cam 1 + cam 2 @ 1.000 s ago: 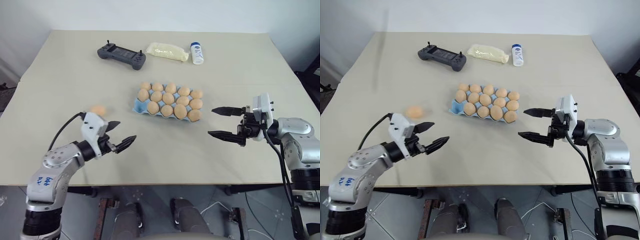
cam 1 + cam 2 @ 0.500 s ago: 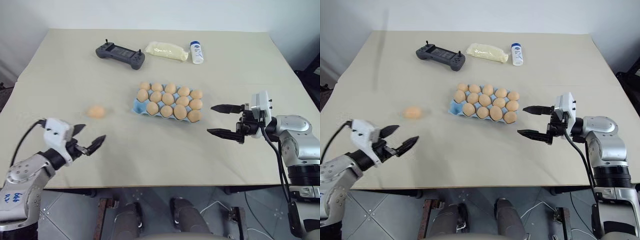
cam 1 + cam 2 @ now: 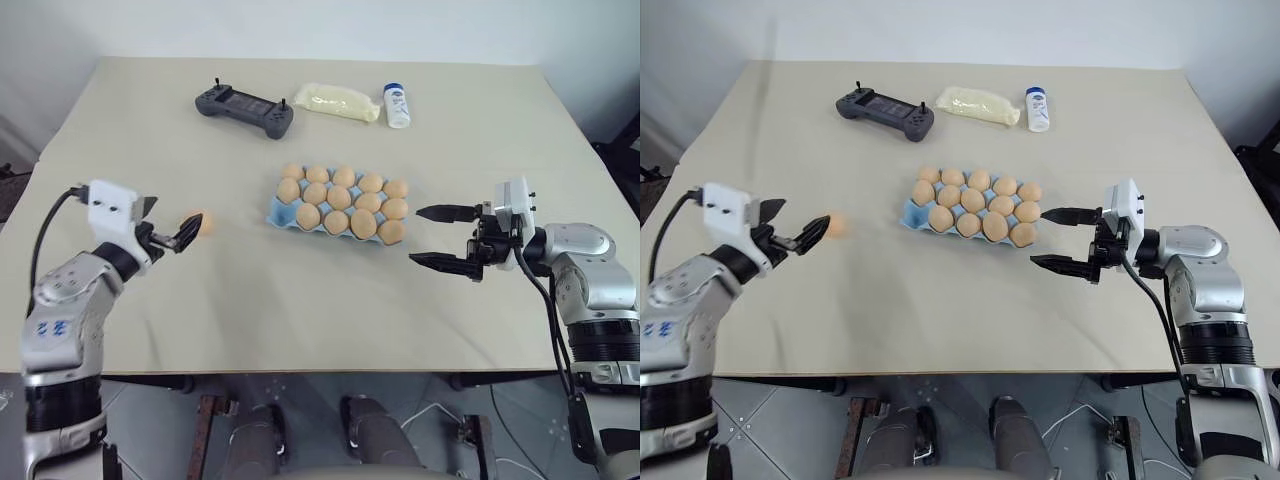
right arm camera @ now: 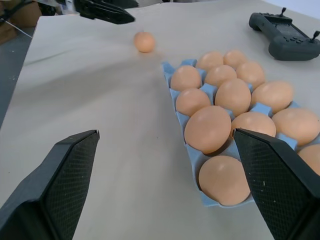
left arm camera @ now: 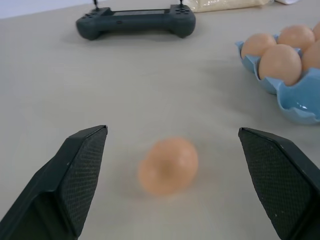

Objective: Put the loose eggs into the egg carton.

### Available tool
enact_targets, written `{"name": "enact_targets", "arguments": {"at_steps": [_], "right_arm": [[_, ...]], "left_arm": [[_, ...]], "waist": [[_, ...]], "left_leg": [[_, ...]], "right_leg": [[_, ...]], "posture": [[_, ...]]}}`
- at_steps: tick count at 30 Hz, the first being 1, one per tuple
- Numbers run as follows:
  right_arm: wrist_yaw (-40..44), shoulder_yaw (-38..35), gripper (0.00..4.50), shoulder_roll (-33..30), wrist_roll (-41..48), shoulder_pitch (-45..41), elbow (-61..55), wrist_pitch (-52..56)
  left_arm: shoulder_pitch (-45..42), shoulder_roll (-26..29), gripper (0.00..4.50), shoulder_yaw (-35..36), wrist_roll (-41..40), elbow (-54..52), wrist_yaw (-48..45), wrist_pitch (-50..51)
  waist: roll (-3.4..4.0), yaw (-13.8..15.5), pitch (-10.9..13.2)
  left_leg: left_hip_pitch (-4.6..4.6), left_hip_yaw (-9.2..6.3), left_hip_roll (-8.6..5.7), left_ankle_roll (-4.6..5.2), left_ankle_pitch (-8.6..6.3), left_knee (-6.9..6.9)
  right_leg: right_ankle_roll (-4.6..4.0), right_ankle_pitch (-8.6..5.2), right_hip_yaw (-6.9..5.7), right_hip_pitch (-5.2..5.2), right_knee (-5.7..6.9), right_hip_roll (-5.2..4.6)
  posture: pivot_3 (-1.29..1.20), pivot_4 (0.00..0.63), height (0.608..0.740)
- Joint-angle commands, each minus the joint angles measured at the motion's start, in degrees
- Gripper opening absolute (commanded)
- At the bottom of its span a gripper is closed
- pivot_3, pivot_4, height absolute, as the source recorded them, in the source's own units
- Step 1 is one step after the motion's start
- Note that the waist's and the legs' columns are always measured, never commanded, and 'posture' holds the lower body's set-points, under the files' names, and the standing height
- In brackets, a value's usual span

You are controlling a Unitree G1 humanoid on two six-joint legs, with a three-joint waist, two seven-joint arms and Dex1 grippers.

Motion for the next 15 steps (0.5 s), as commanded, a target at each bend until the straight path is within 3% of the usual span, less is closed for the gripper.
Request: {"name": "enact_targets", "arguments": {"at_steps": [1,5,14,15], "right_arm": [[0.33,-1.21,4.5,-0.6,0.6,0.06,-1.65,-0.6],[0.09,-1.58,4.5,-0.89,0.68,0.84,-2.42,-0.41],[-0.61,-2.28,4.5,-1.44,0.89,1.96,-3.98,0.29],[-0.66,-2.32,4.5,-1.5,0.89,2.04,-4.09,0.35]], "left_arm": [[-4.74,-0.41,4.47,-2.14,2.67,7.4,1.03,-2.18],[-9.1,-1.27,4.47,-4.6,4.84,15.66,1.08,-4.09],[-14.07,-1.74,4.47,-8.51,6.92,23.41,-0.36,-2.76],[-14.12,-1.62,4.29,-8.94,7.55,23.66,-0.06,-2.68]], "waist": [[0.0,-0.03,0.0],[0.0,-0.08,0.0],[-0.01,0.0,0.0],[0.0,-0.02,0.0]], "left_leg": [[-0.01,0.03,0.02,-0.03,-0.01,0.0],[0.0,0.05,0.15,-0.18,0.03,0.01],[0.0,0.08,0.03,-0.13,0.07,0.14],[0.0,0.08,0.02,-0.13,0.07,0.14]], "right_leg": [[0.0,0.0,0.01,-0.05,0.0,0.14],[-0.01,-0.01,0.03,-0.14,0.1,0.21],[0.0,-0.01,0.04,-0.16,0.29,0.25],[0.0,-0.01,0.05,-0.17,0.31,0.25]], "posture": [[0.0,0.15,0.74],[0.0,0.15,0.74],[0.0,0.15,0.74],[0.0,0.15,0.74]]}}
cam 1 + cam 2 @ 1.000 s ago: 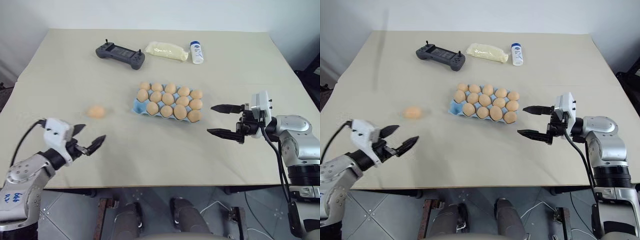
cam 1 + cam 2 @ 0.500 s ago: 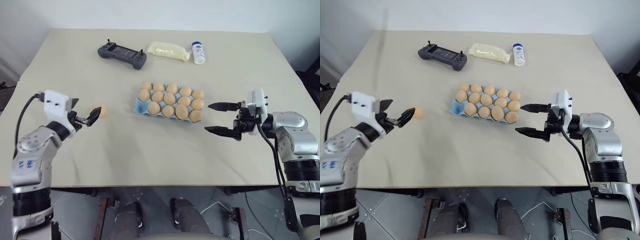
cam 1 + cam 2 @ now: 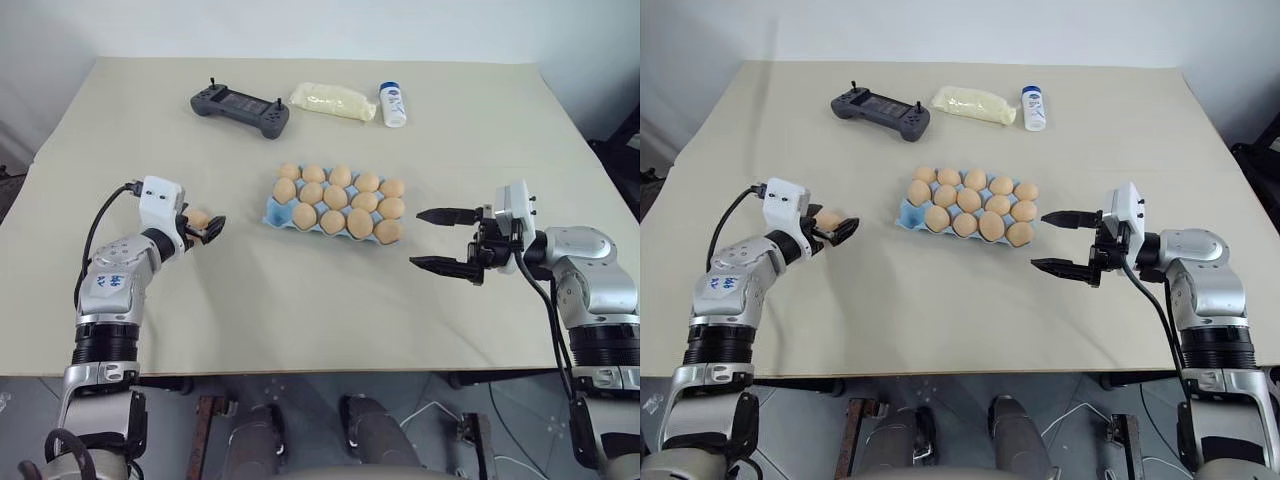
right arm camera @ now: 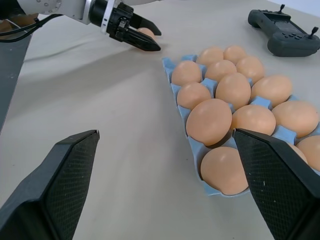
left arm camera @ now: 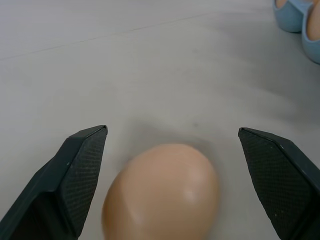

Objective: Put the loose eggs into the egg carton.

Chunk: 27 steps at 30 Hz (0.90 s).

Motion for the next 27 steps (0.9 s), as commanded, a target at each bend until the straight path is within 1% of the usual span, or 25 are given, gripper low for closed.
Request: {"name": "enact_targets", "arguments": {"at_steps": [1,2,7,8,9,11,15,20,27], "right_arm": [[-0.29,-1.86,4.5,-1.29,0.9,0.35,-2.08,0.15],[-0.33,-1.88,4.5,-1.33,0.86,0.38,-2.08,0.16],[-0.43,-2.05,4.5,-1.45,0.73,0.49,-2.14,0.24],[-0.45,-2.08,4.5,-1.48,0.71,0.5,-2.12,0.22],[-0.47,-2.09,4.5,-1.49,0.7,0.52,-2.13,0.22],[-0.53,-2.13,4.5,-1.49,0.7,0.52,-2.12,0.19],[-0.86,-2.02,4.5,-1.21,0.66,0.45,-2.21,0.08],[-1.48,-2.33,4.5,-0.44,0.97,0.45,-2.32,-0.76],[-2.71,-2.67,4.5,0.45,0.75,0.19,-1.26,-2.54]], "left_arm": [[-0.96,0.26,4.08,-0.91,1.55,0.44,0.43,1.0],[-0.94,0.12,3.91,-0.83,1.69,0.41,0.79,1.12],[-0.68,0.03,2.29,-0.71,2.06,-0.22,1.11,1.77],[-0.62,0.06,2.02,-0.64,2.02,-0.47,1.09,1.92],[-0.7,0.14,1.91,-0.65,2.07,-0.89,1.13,1.99],[-1.51,0.06,1.87,-0.66,1.93,-1.81,1.15,2.35],[-5.82,-1.67,1.87,-1.63,0.69,-3.3,-0.54,2.28],[-10.15,-6.76,1.87,-5.05,-1.33,-4.52,-6.08,0.76],[-13.06,-11.36,1.87,-8.35,-0.46,0.87,-9.61,-1.64]], "waist": [[0.0,-0.02,0.0],[0.0,-0.02,0.0],[0.0,-0.01,0.0],[0.0,-0.02,0.0],[0.0,-0.02,0.0],[0.0,-0.01,0.0],[-0.01,0.25,0.01],[-0.02,0.46,0.01],[-0.02,-0.18,0.01]], "left_leg": [[0.0,0.0,0.0,0.0,0.0,0.01],[0.01,0.0,0.01,0.0,0.0,0.0],[0.02,-0.02,0.05,-0.04,0.02,0.01],[0.02,-0.02,0.05,-0.04,0.03,0.03],[0.02,-0.02,0.04,-0.03,0.03,0.04],[0.02,-0.02,0.03,-0.02,0.03,0.06],[0.01,-0.03,0.01,0.0,0.05,0.08],[0.0,-0.03,-0.13,0.07,0.05,0.08],[0.03,-0.01,0.02,-0.05,0.08,0.07]], "right_leg": [[0.0,0.0,0.01,0.0,0.03,-0.01],[0.0,0.0,0.01,-0.01,0.05,-0.01],[-0.01,0.0,0.01,-0.04,0.15,-0.02],[0.0,0.0,0.01,-0.04,0.16,-0.02],[-0.01,0.0,0.01,-0.04,0.17,-0.02],[0.0,0.0,0.0,-0.04,0.19,-0.02],[0.0,0.0,-0.02,-0.04,0.2,-0.01],[0.02,0.01,-0.03,0.01,0.17,-0.03],[0.04,0.01,0.04,-0.04,0.2,0.13]], "posture": [[0.0,0.15,0.74],[0.0,0.15,0.74],[0.0,0.15,0.74],[0.0,0.15,0.74],[0.0,0.15,0.74],[0.0,0.15,0.74],[0.0,0.15,0.74],[0.0,0.15,0.74],[0.0,0.15,0.74]]}}
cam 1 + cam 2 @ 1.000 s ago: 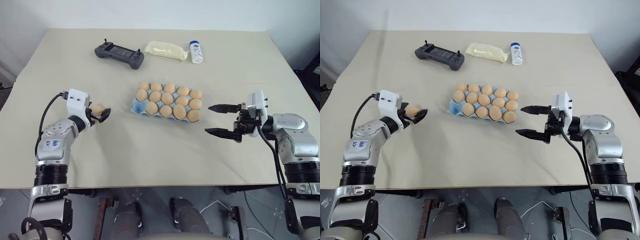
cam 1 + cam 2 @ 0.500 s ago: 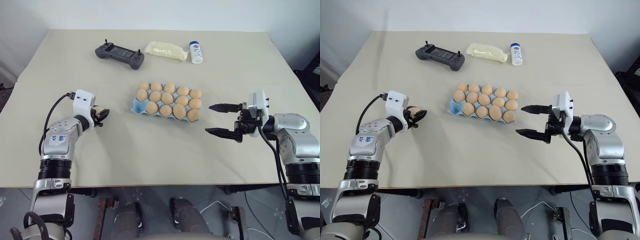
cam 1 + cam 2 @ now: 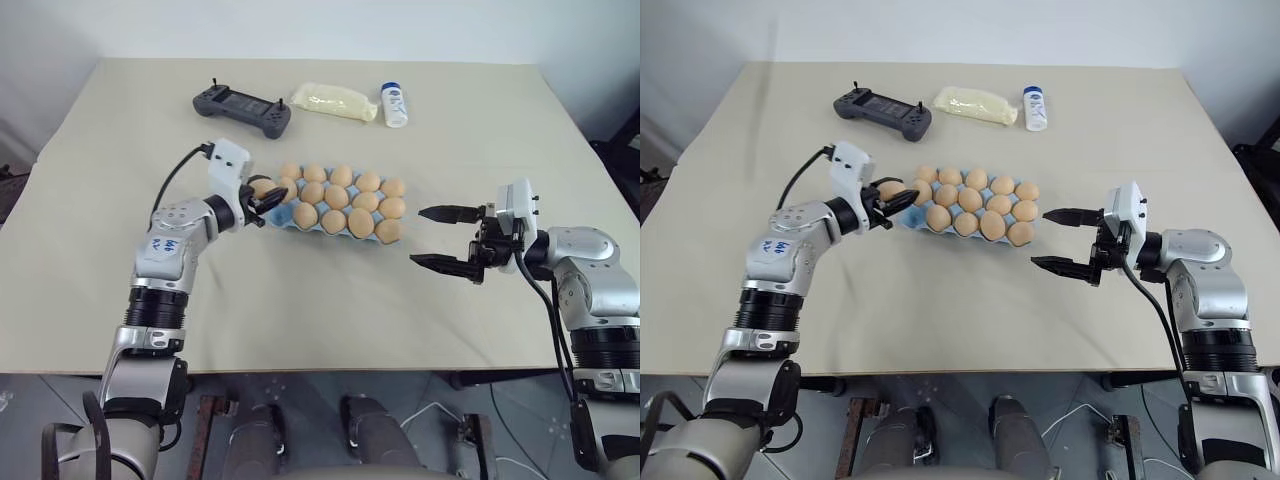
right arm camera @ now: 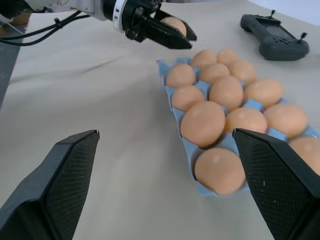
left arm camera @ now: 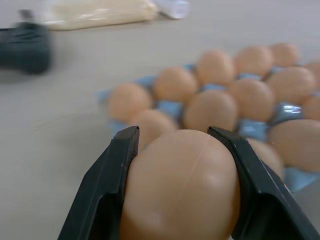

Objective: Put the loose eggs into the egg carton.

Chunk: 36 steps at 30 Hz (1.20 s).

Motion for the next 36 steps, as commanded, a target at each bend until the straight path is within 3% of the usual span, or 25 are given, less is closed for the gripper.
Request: {"name": "enact_targets", "arguments": {"at_steps": [1,6,14,22,32,36], "right_arm": [[-1.03,-2.03,4.5,0.46,0.88,-0.04,-0.96,-1.33],[-2.53,-2.83,4.5,0.29,1.54,3.04,-3.8,-1.02],[-4.06,-3.82,4.5,-0.24,2.12,6.12,-6.38,-0.52],[-4.3,-3.6,4.5,-0.14,2.1,5.76,-6.25,-0.54],[-4.29,-3.94,4.5,-0.66,2.27,6.2,-6.81,-0.41],[-4.1,-3.21,4.5,-0.28,1.62,4.4,-5.14,-1.01]], "left_arm": [[-1.96,-0.85,1.87,-0.8,0.59,2.37,-0.96,-2.76],[-3.94,-1.18,1.87,-1.51,2.21,6.13,-0.22,-3.87],[-3.37,-0.13,1.87,-0.62,2.3,3.1,0.1,-2.42],[-4.13,0.25,4.43,-0.18,2.6,3.93,0.56,-1.69],[-2.4,3.87,4.49,5.22,-1.21,-4.44,0.23,1.29],[1.53,9.06,4.49,6.92,-1.7,-5.28,-5.98,-7.32]], "waist": [[0.0,-0.1,0.0],[0.0,0.15,0.0],[-0.01,0.17,0.0],[-0.01,0.25,0.0],[-0.01,0.1,0.0],[0.0,-0.13,0.0]], "left_leg": [[0.02,-0.01,0.03,-0.02,0.01,0.0],[0.02,-0.05,-0.05,0.01,0.02,0.04],[-0.01,-0.03,-0.08,0.07,0.01,0.05],[0.0,-0.04,-0.1,0.07,0.01,0.04],[-0.01,-0.04,-0.04,0.05,0.02,0.02],[0.05,0.0,-0.04,0.02,0.04,0.01]], "right_leg": [[0.0,0.0,0.0,0.0,0.01,-0.01],[-0.01,0.0,0.0,0.02,0.04,-0.06],[0.02,0.01,0.0,0.02,0.05,-0.1],[0.02,0.01,0.0,0.02,0.06,-0.09],[0.02,0.01,0.0,0.0,0.07,-0.07],[0.02,0.01,0.0,0.01,0.1,-0.07]], "posture": [[0.0,0.15,0.74],[0.0,0.15,0.74],[0.0,0.15,0.74],[0.0,0.15,0.74],[0.0,0.15,0.74],[0.0,0.15,0.74]]}}
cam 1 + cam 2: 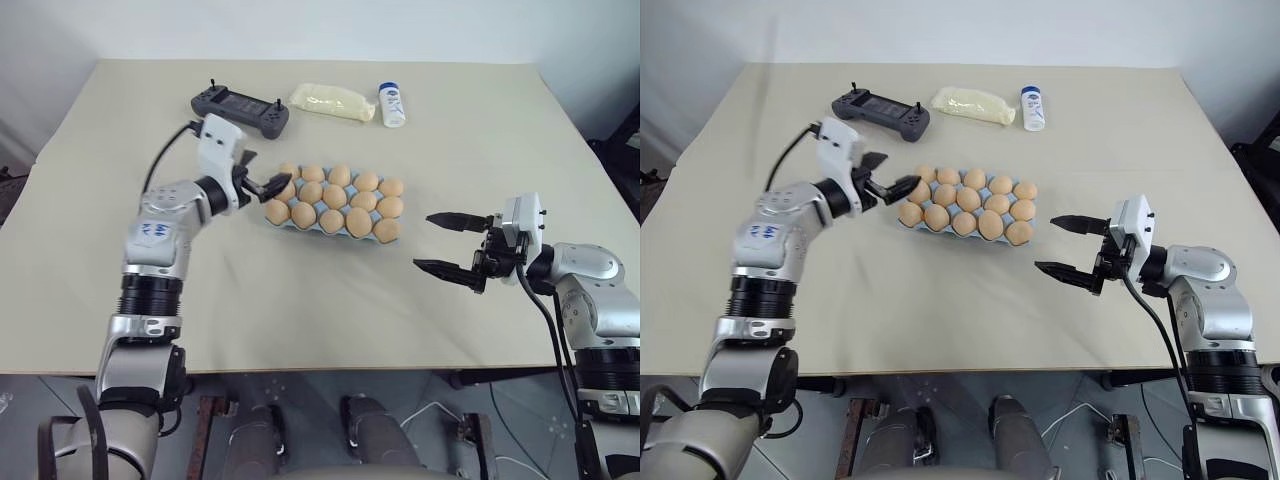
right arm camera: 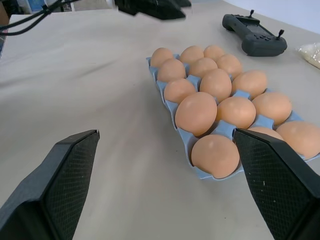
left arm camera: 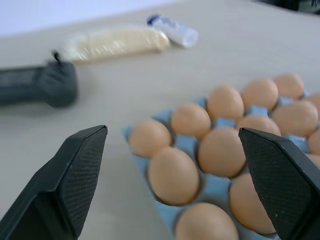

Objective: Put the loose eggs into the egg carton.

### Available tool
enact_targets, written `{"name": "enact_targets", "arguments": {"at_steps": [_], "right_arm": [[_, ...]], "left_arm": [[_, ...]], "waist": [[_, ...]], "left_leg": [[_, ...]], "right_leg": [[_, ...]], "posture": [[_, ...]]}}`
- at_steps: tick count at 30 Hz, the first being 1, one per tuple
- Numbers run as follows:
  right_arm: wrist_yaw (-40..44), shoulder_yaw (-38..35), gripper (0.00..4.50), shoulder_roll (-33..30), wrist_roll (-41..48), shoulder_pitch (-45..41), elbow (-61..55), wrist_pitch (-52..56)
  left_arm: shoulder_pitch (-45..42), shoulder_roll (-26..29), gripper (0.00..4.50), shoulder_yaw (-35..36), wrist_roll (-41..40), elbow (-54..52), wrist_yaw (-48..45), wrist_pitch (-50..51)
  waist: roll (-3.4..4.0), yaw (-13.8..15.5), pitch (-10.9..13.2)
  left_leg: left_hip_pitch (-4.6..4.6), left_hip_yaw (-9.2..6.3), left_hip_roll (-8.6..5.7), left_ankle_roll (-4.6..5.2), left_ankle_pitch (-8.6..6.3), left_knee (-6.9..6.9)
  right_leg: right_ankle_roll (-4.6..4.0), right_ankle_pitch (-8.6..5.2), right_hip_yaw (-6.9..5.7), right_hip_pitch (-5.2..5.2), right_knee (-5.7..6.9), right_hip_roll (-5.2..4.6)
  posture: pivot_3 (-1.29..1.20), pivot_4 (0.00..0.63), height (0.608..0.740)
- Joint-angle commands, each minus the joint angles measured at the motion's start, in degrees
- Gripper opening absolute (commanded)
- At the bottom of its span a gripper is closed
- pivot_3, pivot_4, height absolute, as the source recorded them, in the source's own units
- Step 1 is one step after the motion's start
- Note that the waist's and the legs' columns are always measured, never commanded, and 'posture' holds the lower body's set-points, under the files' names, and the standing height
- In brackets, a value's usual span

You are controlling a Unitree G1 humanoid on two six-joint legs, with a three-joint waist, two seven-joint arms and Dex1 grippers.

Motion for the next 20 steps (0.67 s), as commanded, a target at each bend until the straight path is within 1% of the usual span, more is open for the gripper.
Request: {"name": "enact_targets", "arguments": {"at_steps": [1,7,10,15,20], "right_arm": [[0.17,-0.88,4.5,-0.31,0.16,-2.12,0.41,-1.08],[1.01,0.33,4.5,0.5,-0.85,-4.15,3.03,-2.41],[1.33,0.46,4.5,0.71,-1.14,-4.75,3.79,-2.71],[1.9,0.37,4.5,0.79,-1.49,-4.93,4.41,-2.96],[1.87,0.24,4.5,0.67,-1.53,-4.58,4.6,-3.24]], "left_arm": [[3.25,3.96,4.49,1.86,-1.31,-2.51,-5.91,-7.03],[9.09,9.54,4.49,3.24,-5.08,-1.95,-16.36,-8.36],[11.09,11.38,4.49,3.11,-5.55,-1.85,-19.05,-8.46],[12.09,12.62,4.49,3.6,-6.14,-2.14,-21.65,-7.86],[12.03,13.14,4.49,4.2,-6.4,-1.6,-21.47,-8.0]], "waist": [[0.0,-0.18,0.0],[0.0,0.02,0.0],[0.0,0.18,0.0],[0.0,0.21,0.0],[0.0,0.06,0.0]], "left_leg": [[0.0,0.0,0.01,0.0,0.0,0.0],[-0.01,-0.01,-0.02,0.04,0.01,0.02],[-0.01,-0.02,-0.01,0.06,-0.01,-0.02],[-0.05,-0.03,0.0,0.08,-0.02,-0.01],[-0.04,-0.03,0.02,0.07,-0.03,-0.01]], "right_leg": [[0.0,0.0,0.0,0.0,0.0,-0.02],[-0.01,0.0,-0.04,0.01,0.01,-0.05],[-0.02,-0.01,-0.04,0.01,-0.03,-0.09],[-0.02,-0.01,-0.05,0.0,-0.05,-0.11],[-0.03,-0.01,-0.04,0.0,-0.04,-0.13]], "posture": [[0.0,0.15,0.74],[0.0,0.15,0.74],[0.0,0.15,0.74],[0.0,0.15,0.74],[0.0,0.15,0.74]]}}
